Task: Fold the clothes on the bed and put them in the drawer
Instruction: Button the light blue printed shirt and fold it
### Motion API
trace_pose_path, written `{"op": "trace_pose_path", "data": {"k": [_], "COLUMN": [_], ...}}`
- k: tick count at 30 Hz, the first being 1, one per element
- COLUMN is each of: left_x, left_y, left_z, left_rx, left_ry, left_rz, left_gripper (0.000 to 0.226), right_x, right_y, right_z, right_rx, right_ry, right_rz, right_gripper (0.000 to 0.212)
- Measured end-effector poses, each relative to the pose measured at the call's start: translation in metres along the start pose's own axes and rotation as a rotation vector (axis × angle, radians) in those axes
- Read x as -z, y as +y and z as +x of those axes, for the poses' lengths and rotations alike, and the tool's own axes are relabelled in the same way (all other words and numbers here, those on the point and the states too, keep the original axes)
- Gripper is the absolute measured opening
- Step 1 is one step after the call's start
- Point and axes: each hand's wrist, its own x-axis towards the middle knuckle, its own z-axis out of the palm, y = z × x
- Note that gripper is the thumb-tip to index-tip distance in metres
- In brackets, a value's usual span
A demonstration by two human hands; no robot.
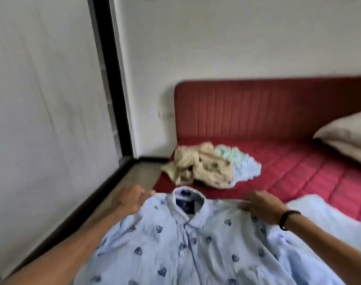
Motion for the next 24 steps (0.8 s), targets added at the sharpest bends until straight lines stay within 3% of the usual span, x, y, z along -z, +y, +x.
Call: {"op": "trace_pose_path", "data": {"k": [2,3,4,8,11,13,14,16,18,21,24], "left_x": [-0.039,-0.047,-0.062,-0.091,-0.111,-0.12,-0.123,-0.13,-0.147,-0.184,-0.206], "left_y": [-0.009,-0.01,-0.014,-0.021,-0.02,-0.015,-0.009,0.011,0.034,0.055,0.057], "left_z": [0.021,0.034,0.051,0.098,0.132,0.142,0.14,0.12,0.083,0.032,0.027], "left_rx": [0.072,0.074,0.082,0.07,0.08,0.09,0.079,-0.016,-0.108,-0.188,-0.15], "left_ry": [0.046,0.081,0.082,0.152,0.147,0.172,0.198,0.259,0.213,0.036,0.047], "left_rz": [-0.072,-0.079,-0.049,0.087,0.105,0.095,0.07,-0.024,-0.215,-0.338,-0.353], "left_gripper": [0.073,0.092,0.09,0.066,0.06,0.039,0.023,0.027,0.024,0.019,0.022], "right_x": [-0.037,-0.043,-0.055,-0.081,-0.1,-0.107,-0.108,-0.104,-0.103,-0.119,-0.143], "right_y": [0.016,0.019,0.023,0.033,0.04,0.037,0.03,0.011,-0.022,-0.071,-0.091], "right_z": [0.016,0.025,0.039,0.087,0.131,0.151,0.156,0.153,0.132,0.083,0.062], "right_rx": [-0.035,-0.044,-0.056,-0.134,-0.221,-0.315,-0.365,-0.396,-0.285,-0.121,-0.165], "right_ry": [0.045,0.076,0.092,0.175,0.186,0.138,0.124,0.182,0.248,0.028,-0.053], "right_rz": [0.036,0.038,0.015,-0.126,-0.1,-0.034,0.002,0.059,0.145,0.302,0.316], "right_gripper": [0.023,0.022,0.024,0.036,0.039,0.034,0.03,0.039,0.043,0.035,0.041]}}
